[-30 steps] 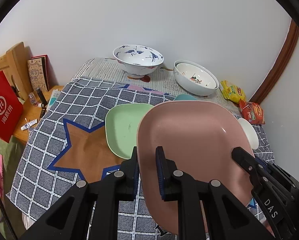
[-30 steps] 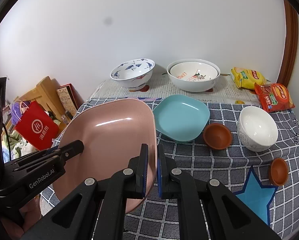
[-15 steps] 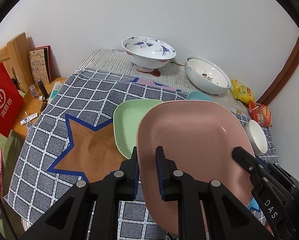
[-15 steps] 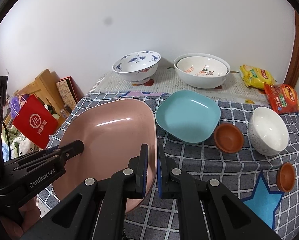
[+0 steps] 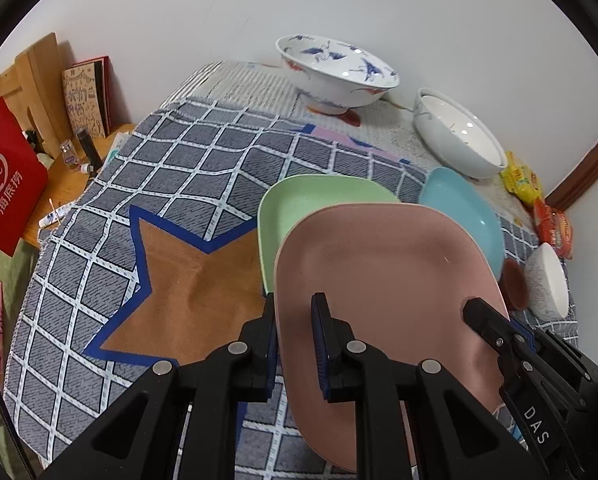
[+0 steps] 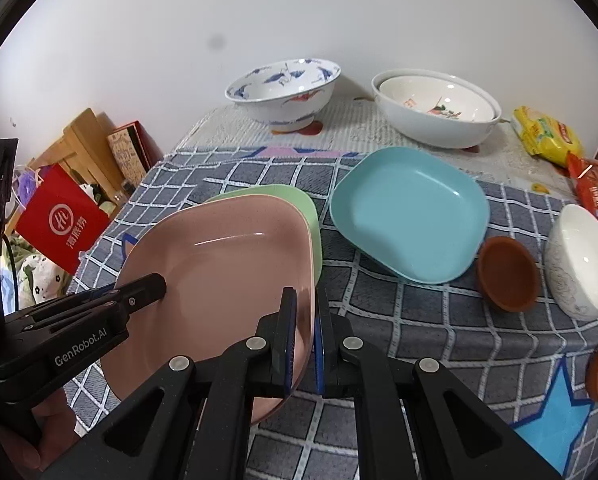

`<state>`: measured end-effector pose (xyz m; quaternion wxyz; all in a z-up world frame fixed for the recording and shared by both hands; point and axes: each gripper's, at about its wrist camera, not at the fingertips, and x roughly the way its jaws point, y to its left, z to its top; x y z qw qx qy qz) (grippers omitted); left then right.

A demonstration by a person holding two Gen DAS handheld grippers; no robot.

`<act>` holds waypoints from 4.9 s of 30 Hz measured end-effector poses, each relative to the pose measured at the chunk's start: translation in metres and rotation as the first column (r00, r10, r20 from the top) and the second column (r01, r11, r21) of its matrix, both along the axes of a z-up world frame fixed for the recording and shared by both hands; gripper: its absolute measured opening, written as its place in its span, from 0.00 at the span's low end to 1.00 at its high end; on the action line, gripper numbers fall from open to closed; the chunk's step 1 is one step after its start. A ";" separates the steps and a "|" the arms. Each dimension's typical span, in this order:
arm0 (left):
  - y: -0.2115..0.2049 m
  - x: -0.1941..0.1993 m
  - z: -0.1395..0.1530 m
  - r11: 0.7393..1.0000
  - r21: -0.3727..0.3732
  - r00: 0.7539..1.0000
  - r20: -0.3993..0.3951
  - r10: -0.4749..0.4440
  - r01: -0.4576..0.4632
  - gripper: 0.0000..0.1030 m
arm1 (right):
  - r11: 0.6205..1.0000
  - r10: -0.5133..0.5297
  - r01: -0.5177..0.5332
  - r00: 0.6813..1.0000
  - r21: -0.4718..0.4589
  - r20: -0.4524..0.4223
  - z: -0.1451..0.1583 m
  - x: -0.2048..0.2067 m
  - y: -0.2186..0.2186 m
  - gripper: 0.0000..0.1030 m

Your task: Organize plates and bowls

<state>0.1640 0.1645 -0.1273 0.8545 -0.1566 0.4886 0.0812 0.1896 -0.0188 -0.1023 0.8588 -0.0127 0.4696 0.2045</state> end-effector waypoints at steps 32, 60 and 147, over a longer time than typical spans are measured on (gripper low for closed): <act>0.022 0.060 -0.026 0.996 0.087 1.000 0.005 0.025 -0.025 0.14 | 0.994 0.089 -0.089 0.996 -0.057 -0.004 -0.037 0.065 0.044 0.11; 0.023 0.041 -0.022 0.994 0.104 0.999 -0.017 -0.029 0.031 0.27 | 0.983 0.165 -0.160 0.985 -0.091 0.054 -0.039 0.051 0.050 0.37; -0.121 0.177 -0.021 0.952 0.165 0.966 -0.066 -0.251 0.259 0.27 | 0.989 -0.107 0.109 0.994 -0.096 0.030 -0.033 0.151 -0.098 0.42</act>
